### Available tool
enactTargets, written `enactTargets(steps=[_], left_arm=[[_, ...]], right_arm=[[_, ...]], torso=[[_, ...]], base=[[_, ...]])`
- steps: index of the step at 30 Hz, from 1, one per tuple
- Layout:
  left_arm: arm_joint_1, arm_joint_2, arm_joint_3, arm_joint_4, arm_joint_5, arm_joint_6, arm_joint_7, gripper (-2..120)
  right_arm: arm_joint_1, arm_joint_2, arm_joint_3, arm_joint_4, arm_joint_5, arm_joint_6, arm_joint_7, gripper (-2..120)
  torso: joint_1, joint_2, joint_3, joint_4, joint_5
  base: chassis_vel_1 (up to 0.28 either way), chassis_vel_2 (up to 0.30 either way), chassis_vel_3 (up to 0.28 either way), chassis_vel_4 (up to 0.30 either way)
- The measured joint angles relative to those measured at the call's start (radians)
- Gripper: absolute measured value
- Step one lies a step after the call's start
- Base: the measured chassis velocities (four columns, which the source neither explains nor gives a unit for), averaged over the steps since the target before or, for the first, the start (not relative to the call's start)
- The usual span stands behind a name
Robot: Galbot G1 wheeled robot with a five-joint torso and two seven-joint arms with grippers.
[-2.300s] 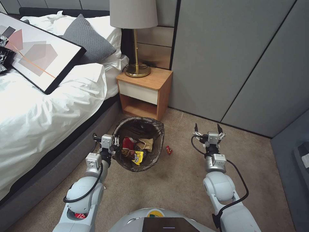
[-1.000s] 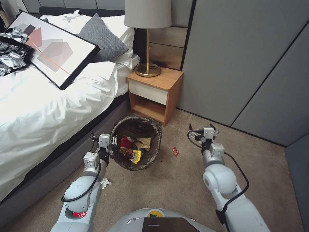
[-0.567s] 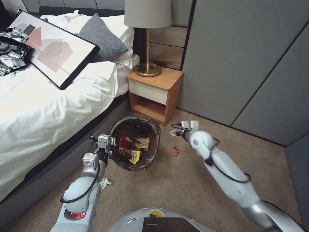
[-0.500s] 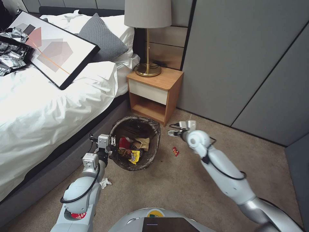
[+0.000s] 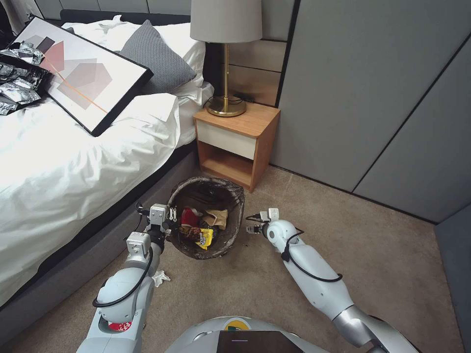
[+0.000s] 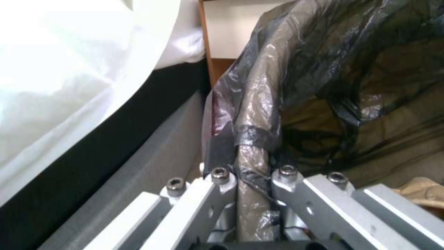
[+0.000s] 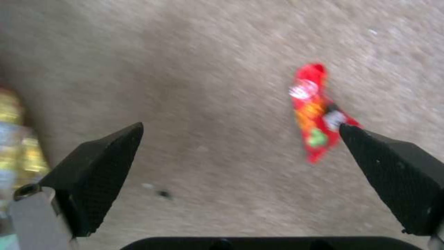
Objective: Pick up the trash bin, then pick up the garbage from the floor and place it into the trash bin.
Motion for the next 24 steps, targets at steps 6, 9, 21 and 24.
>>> enactTargets(steps=[6,9,21,24], left_arm=[[0.0,-0.001,-0.001,0.004,0.002,-0.007,0.003,2],[-0.001,-0.002,-0.001,0.006,0.003,-0.01,0.004,2],[-0.001,-0.002,-0.002,0.009,0.005,-0.012,0.005,2],[-0.002,-0.002,-0.002,0.012,0.005,-0.012,0.005,2]], right_arm=[[-0.02,-0.023,0.025,-0.021,-0.021,0.002,0.003,100],[-0.023,-0.028,0.033,-0.028,-0.024,0.003,-0.001,100],[0.028,-0.006,0.018,-0.101,-0.046,0.009,-0.023,100],[0.043,-0.003,0.018,-0.126,-0.054,0.016,-0.029,100]], torso=[[0.0,0.0,0.0,-0.0001,0.0],[0.0,0.0,0.0,0.0,0.0001],[0.0,0.0,0.0,0.0002,0.0001],[0.0,0.0,0.0,0.0002,0.0]], base=[[0.0,0.0,0.0,0.0],[0.0,0.0,0.0,0.0],[0.0,0.0,0.0,0.0],[0.0,0.0,0.0,0.0]])
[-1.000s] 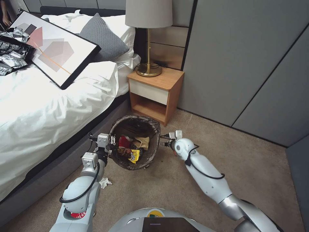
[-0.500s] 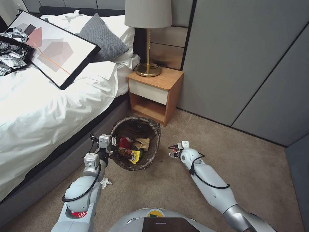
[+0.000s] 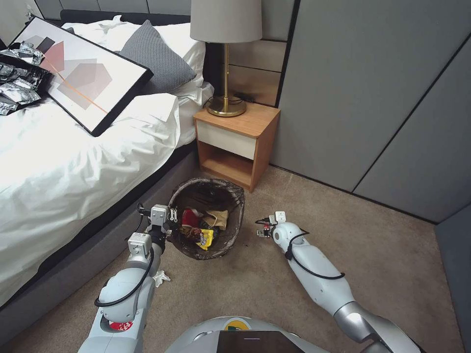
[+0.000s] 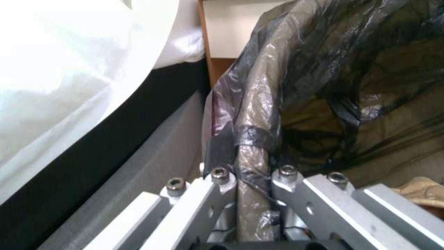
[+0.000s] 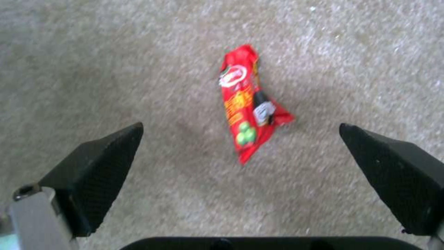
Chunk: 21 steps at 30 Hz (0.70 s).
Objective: Pick up the trash bin, then pick up the garbage from the floor and place it into the trash bin.
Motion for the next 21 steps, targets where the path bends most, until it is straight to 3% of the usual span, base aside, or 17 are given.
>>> enactTargets(steps=[21], left_arm=[[-0.002,0.002,-0.002,0.001,-0.001,0.0,0.001,2]], right_arm=[[0.027,0.018,0.011,-0.113,-0.052,0.04,-0.04,100]], torso=[[0.0,0.0,0.0,-0.0002,0.0]], base=[[0.0,0.0,0.0,0.0]])
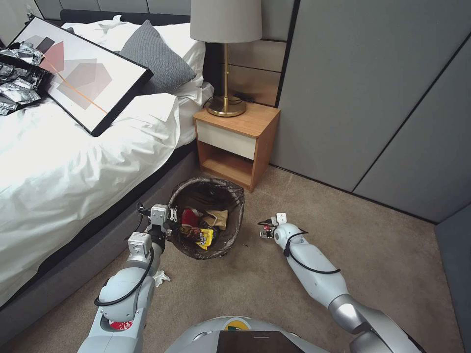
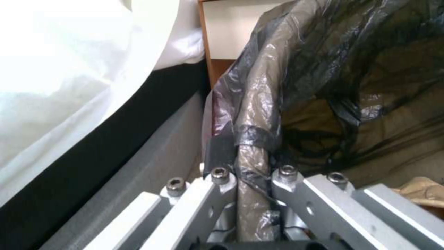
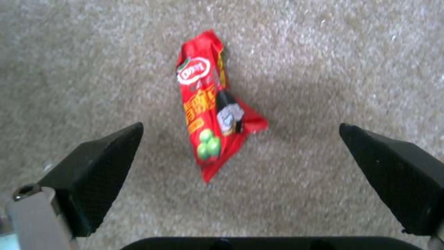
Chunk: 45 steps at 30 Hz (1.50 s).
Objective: Pick up the trash bin, then pick up the garbage from the floor and place it into the trash bin.
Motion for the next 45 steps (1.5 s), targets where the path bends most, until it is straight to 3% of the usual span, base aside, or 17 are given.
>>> enactTargets(steps=[26,28,29,31,36,45], left_arm=[[0.005,0.003,-0.012,-0.016,-0.005,0.005,0.0,2],[0.005,0.003,-0.012,-0.016,-0.005,0.005,0.0,2],[0.005,0.003,-0.012,-0.016,-0.005,0.004,0.0,2],[0.004,0.002,-0.013,-0.016,-0.005,0.004,0.0,2],[0.004,0.002,-0.016,-0.013,-0.006,0.004,0.0,2],[-0.004,0.002,-0.019,0.0,-0.007,0.004,0.0,2]], right_arm=[[0.066,0.068,0.019,-0.197,-0.106,0.064,-0.063,100],[0.068,0.073,0.024,-0.211,-0.114,0.07,-0.066,100],[0.069,0.076,0.026,-0.224,-0.122,0.08,-0.07,99],[0.071,0.08,0.028,-0.241,-0.135,0.092,-0.084,98],[0.07,0.084,0.029,-0.252,-0.142,0.101,-0.094,98],[0.046,0.074,0.031,-0.215,-0.14,0.088,-0.081,95]], torso=[[0.0,0.0,0.0,-0.0007,-0.001],[0.0,0.0,0.0,-0.0004,-0.001],[0.0,0.0,0.0,0.001,-0.0003],[0.0,0.0,0.0,0.0008,-0.0008],[0.0,0.0,0.0,-0.0002,-0.0004],[0.0,0.0,0.0,0.001,0.0011]], base=[[0.0,0.0,0.0,0.0],[0.0,0.0,0.0,0.0],[0.0,0.0,0.0,0.0],[0.0,0.0,0.0,0.0],[0.0,0.0,0.0,0.0],[0.0,0.0,0.0,0.0]])
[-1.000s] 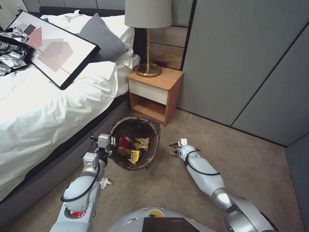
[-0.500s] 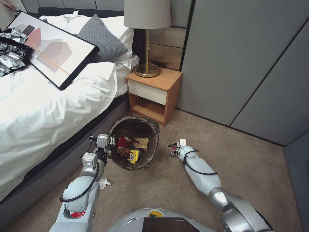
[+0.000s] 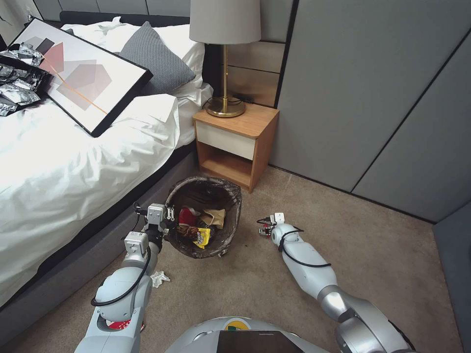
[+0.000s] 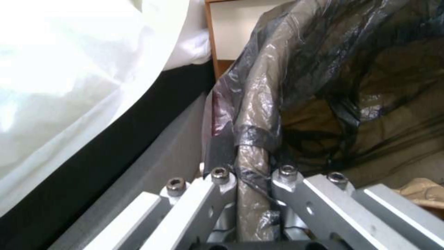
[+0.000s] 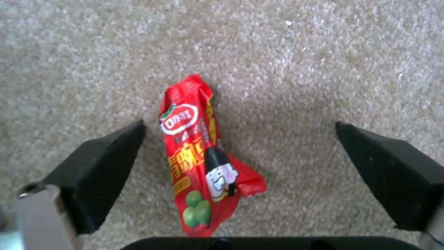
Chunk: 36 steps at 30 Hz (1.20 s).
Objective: Pick up the trash bin, then pick up the garbage from the floor and place it into the trash bin.
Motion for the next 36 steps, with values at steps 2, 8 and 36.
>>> enactTargets(steps=[2,8,36], left_arm=[[-0.002,0.0,0.0,0.002,0.0,0.0,0.0,2],[-0.009,0.0,0.001,0.009,-0.001,0.0,0.001,2],[-0.02,-0.004,0.006,0.025,0.0,-0.002,0.004,2]], right_arm=[[-0.012,-0.004,0.001,0.023,0.008,-0.015,0.015,91],[-0.055,-0.021,0.0,0.097,0.045,-0.052,0.055,76],[-0.054,-0.057,-0.009,0.124,0.069,-0.058,0.056,13]], torso=[[0.0,0.0,0.0,0.0003,0.0002],[0.0,0.0,0.0,-0.0003,-0.0003],[0.0,0.0,0.0,-0.0015,-0.0009]], base=[[0.0,0.0,0.0,0.0],[0.0,0.0,0.0,0.0],[0.0,0.0,0.0,0.0]])
